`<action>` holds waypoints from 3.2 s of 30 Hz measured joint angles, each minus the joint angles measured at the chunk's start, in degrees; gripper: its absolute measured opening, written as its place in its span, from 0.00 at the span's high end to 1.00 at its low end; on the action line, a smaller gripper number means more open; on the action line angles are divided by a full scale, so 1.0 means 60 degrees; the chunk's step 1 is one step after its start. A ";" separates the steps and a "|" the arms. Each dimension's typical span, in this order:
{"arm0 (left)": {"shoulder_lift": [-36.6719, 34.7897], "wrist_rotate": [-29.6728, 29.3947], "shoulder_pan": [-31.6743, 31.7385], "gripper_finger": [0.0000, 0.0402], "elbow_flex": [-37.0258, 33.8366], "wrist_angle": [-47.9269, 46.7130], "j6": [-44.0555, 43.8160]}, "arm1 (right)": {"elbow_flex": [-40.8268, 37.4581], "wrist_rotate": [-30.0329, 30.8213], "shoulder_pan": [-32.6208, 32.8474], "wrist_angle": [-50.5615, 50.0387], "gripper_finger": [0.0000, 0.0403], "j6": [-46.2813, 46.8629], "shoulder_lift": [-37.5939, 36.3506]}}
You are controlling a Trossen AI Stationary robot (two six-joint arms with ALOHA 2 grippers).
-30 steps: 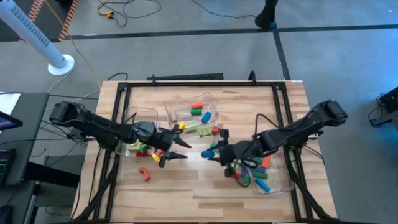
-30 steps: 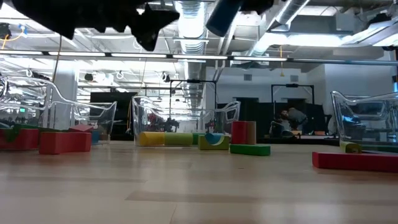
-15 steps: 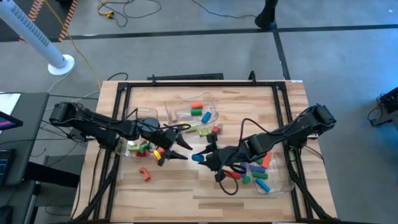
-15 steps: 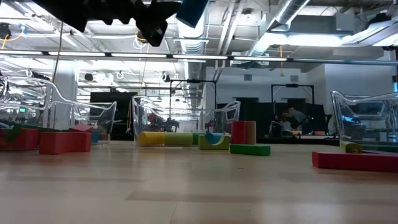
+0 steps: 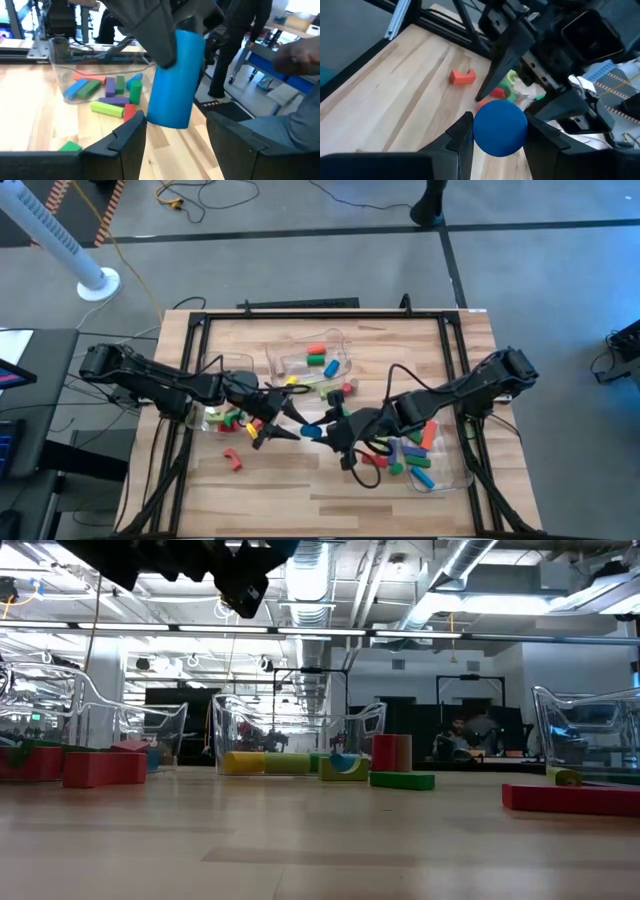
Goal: Sort blocks by size
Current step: Put the blue cylindrical block into the top transparent bin
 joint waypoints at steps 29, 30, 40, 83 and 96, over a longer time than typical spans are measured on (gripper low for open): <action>0.1569 0.0483 0.0047 0.50 0.1497 -0.0665 0.0759 | -0.0004 -0.0036 -0.0133 -0.0620 0.59 0.0435 -0.0012; 0.1567 0.0470 0.0052 0.51 0.1497 -0.0668 0.0780 | -0.0004 -0.0034 -0.0138 -0.0645 0.59 0.0445 -0.0010; 0.1561 0.0426 0.0160 0.68 0.1497 -0.0848 0.1200 | -0.0011 -0.0037 -0.0154 -0.0780 0.59 0.0608 -0.0009; 0.1847 -0.1616 0.5158 0.67 0.1497 -0.4984 0.2389 | -0.0765 -0.0164 0.1224 -0.5946 0.34 0.6829 -0.0017; 0.2024 -0.1239 0.5158 0.65 0.1497 -0.5081 0.2332 | -0.1246 -0.0313 0.1160 -0.5639 0.34 0.7340 -0.0013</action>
